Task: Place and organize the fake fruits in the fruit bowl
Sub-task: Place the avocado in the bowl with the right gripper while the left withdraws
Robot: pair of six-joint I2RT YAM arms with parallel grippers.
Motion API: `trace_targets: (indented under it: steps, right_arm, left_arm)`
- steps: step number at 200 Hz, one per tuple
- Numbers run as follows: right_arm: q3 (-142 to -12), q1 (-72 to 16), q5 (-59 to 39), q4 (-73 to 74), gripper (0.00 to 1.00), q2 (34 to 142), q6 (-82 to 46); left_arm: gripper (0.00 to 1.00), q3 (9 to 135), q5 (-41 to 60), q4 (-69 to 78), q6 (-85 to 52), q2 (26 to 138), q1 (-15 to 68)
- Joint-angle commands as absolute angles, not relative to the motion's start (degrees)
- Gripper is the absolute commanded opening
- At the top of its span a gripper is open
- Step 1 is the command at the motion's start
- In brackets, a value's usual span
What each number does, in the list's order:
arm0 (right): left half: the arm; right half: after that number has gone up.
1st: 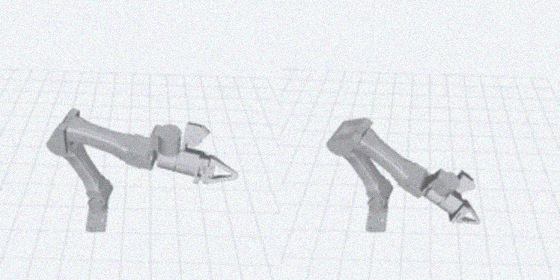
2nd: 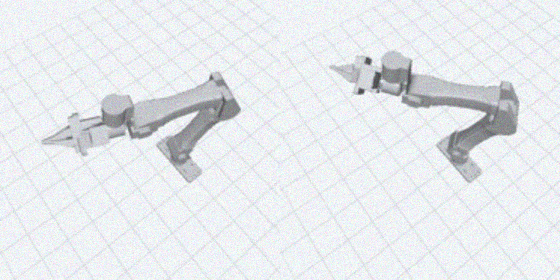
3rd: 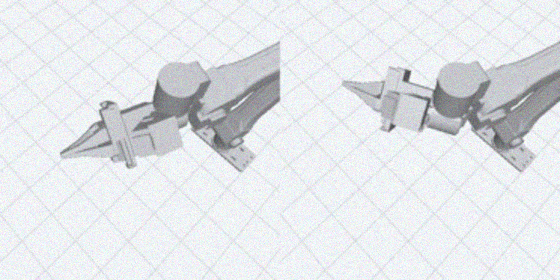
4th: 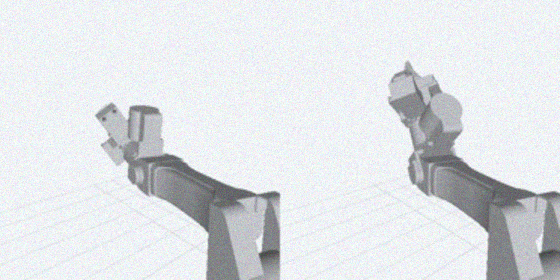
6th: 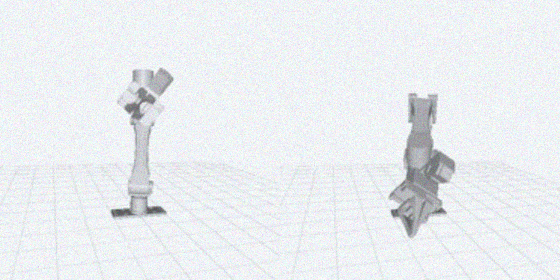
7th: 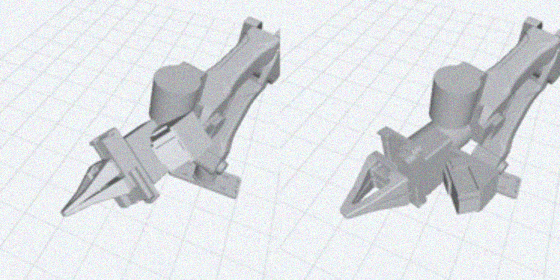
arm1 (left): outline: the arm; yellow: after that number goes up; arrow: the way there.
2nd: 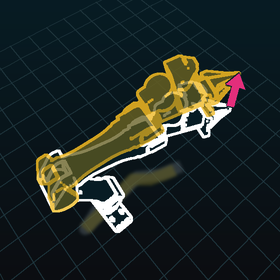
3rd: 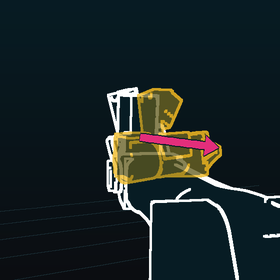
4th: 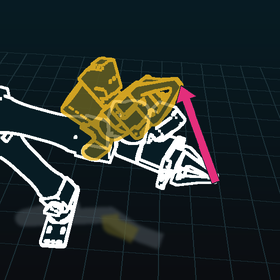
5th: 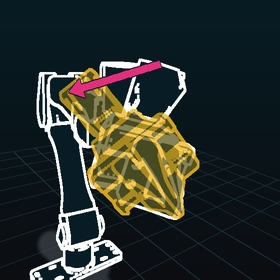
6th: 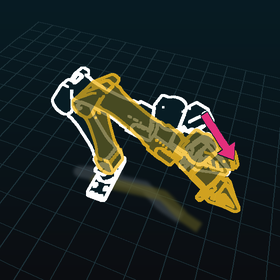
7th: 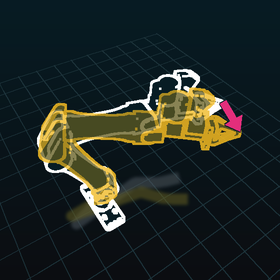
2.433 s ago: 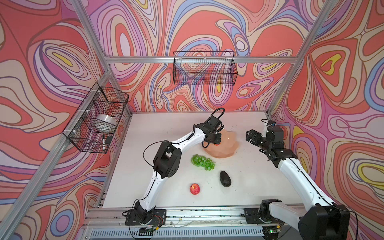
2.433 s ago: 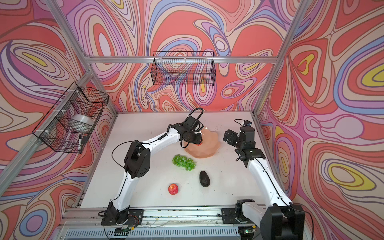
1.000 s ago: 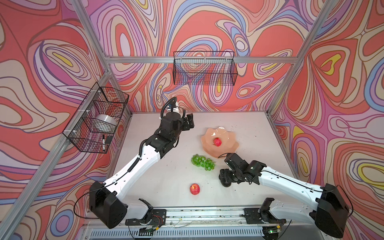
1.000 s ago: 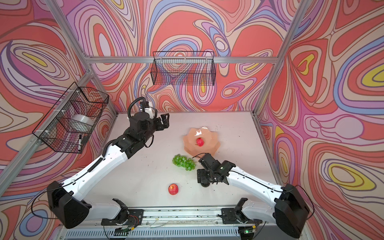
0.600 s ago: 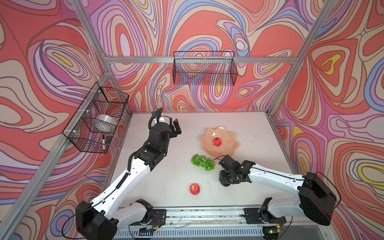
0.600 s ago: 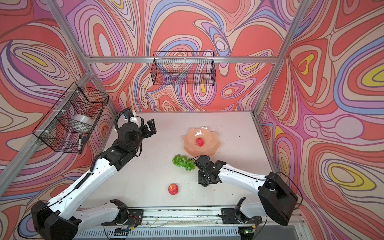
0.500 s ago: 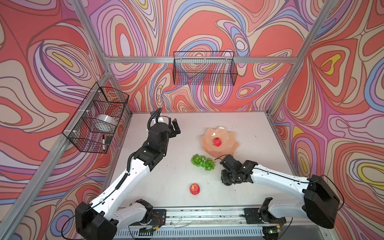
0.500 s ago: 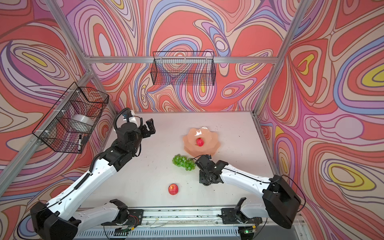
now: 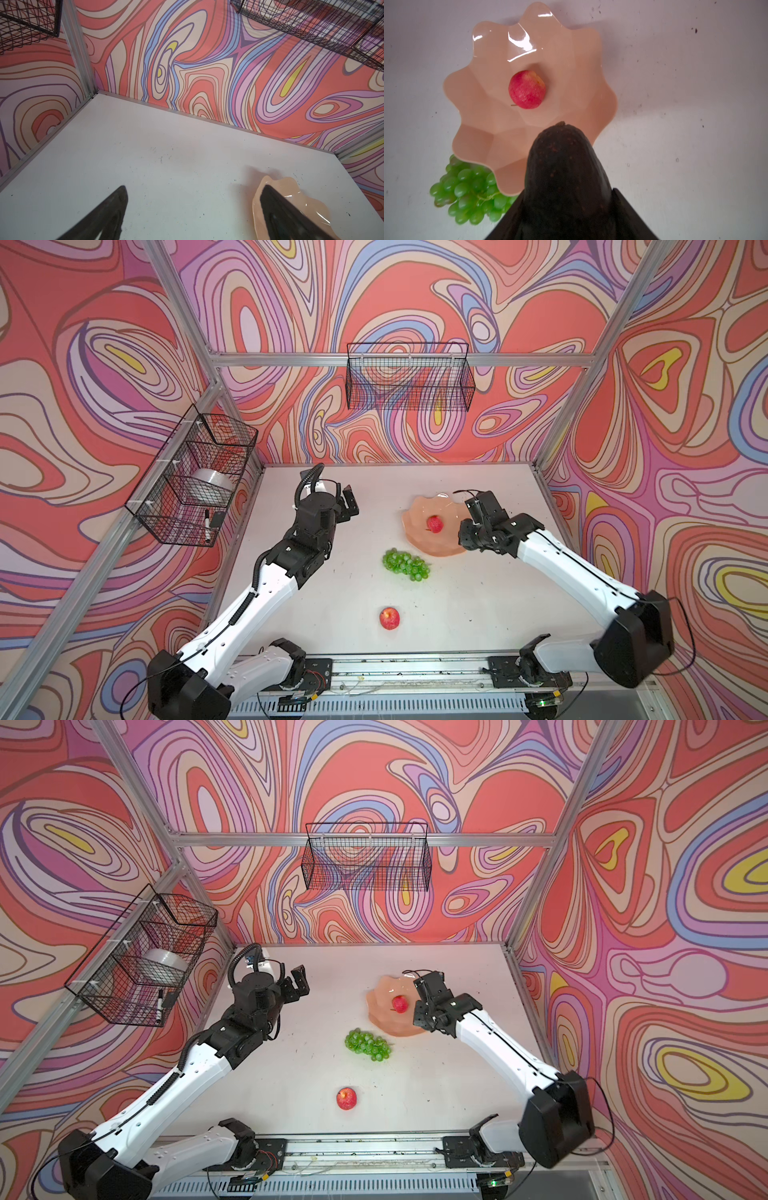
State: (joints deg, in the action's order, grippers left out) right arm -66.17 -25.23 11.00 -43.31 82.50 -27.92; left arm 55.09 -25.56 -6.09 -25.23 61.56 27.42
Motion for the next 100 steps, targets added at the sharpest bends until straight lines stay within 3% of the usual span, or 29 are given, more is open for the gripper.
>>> trace_targets:
  steps: [1, 36, 100]
  right_arm:
    - [-70.8, -23.8, 9.6, -37.2, 0.49, 89.9, -20.8]
    - [-76.5, -22.0, 8.6, -34.7, 0.48, 99.8, -18.5]
    - [-76.8, -20.6, 5.7, -31.9, 0.48, 105.8, -18.8]
  left_arm:
    - [1.0, 53.7, -26.8, -9.3, -25.5, 58.4, 27.1]
    - [1.0, 51.3, -23.6, -11.1, -24.1, 55.1, 26.9]
    - [1.0, 48.2, -18.5, -11.7, -25.3, 50.7, 26.8]
